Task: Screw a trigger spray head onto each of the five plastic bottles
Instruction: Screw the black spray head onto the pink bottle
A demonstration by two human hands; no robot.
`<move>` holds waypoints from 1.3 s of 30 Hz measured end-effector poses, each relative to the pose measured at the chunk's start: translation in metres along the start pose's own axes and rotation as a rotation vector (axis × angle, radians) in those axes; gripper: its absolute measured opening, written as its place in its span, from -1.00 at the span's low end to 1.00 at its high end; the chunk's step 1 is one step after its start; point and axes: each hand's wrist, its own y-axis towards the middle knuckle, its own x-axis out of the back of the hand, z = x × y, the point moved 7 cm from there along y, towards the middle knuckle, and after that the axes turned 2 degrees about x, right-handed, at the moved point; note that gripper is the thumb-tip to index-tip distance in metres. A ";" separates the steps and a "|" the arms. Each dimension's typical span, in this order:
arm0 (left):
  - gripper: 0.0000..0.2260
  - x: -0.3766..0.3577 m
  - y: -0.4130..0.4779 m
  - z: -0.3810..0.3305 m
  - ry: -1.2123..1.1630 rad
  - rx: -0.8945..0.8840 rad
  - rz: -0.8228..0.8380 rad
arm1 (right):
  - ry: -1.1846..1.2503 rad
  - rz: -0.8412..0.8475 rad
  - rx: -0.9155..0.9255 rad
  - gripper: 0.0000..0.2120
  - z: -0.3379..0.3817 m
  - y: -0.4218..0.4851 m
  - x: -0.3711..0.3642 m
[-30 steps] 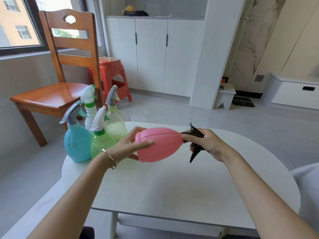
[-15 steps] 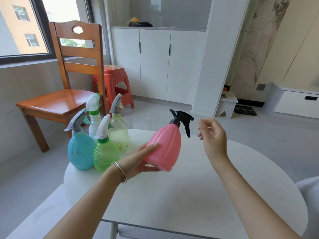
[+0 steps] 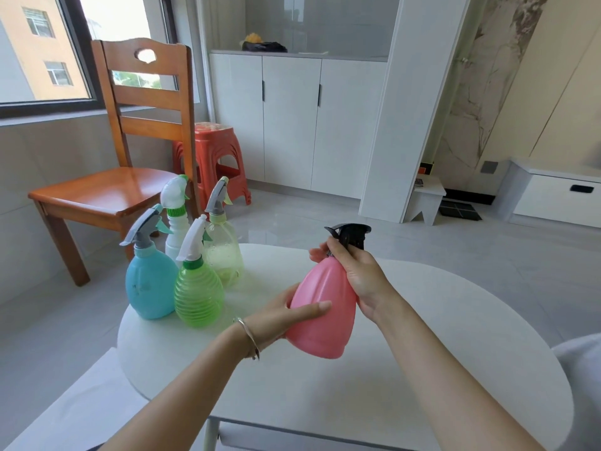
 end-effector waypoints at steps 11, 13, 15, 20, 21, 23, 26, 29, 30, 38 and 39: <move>-0.25 0.060 -0.070 -0.051 0.084 -0.345 -0.351 | -0.284 0.282 0.204 -0.57 0.046 -0.030 -0.079; -0.26 0.082 -0.089 -0.053 0.107 -0.388 -0.465 | -0.251 0.351 0.192 -0.57 0.040 -0.033 -0.098; -0.24 0.101 -0.106 -0.052 0.170 -0.423 -0.546 | -0.266 0.379 0.187 -0.53 0.034 -0.032 -0.115; -0.20 0.144 -0.145 -0.039 0.288 -0.421 -0.681 | -0.307 0.434 0.179 -0.62 0.010 -0.033 -0.161; -0.21 0.150 -0.152 -0.034 0.287 -0.412 -0.687 | -0.313 0.453 0.173 -0.62 0.004 -0.034 -0.171; -0.22 0.165 -0.164 -0.023 0.311 -0.366 -0.705 | -0.324 0.493 0.143 -0.58 -0.012 -0.034 -0.190; -0.25 0.185 -0.177 -0.002 0.342 -0.271 -0.720 | -0.363 0.552 0.089 -0.47 -0.041 -0.034 -0.210; -0.25 0.196 -0.180 0.023 0.322 -0.181 -0.694 | -0.384 0.567 0.054 -0.44 -0.067 -0.034 -0.221; -0.24 0.198 -0.179 0.031 0.312 -0.158 -0.687 | -0.393 0.555 0.056 -0.44 -0.073 -0.033 -0.222; -0.29 0.211 -0.159 0.060 0.284 -0.117 -0.682 | -0.438 0.451 0.080 -0.48 -0.096 -0.020 -0.218; -0.29 0.211 -0.158 0.062 0.283 -0.119 -0.686 | -0.438 0.450 0.076 -0.48 -0.098 -0.019 -0.217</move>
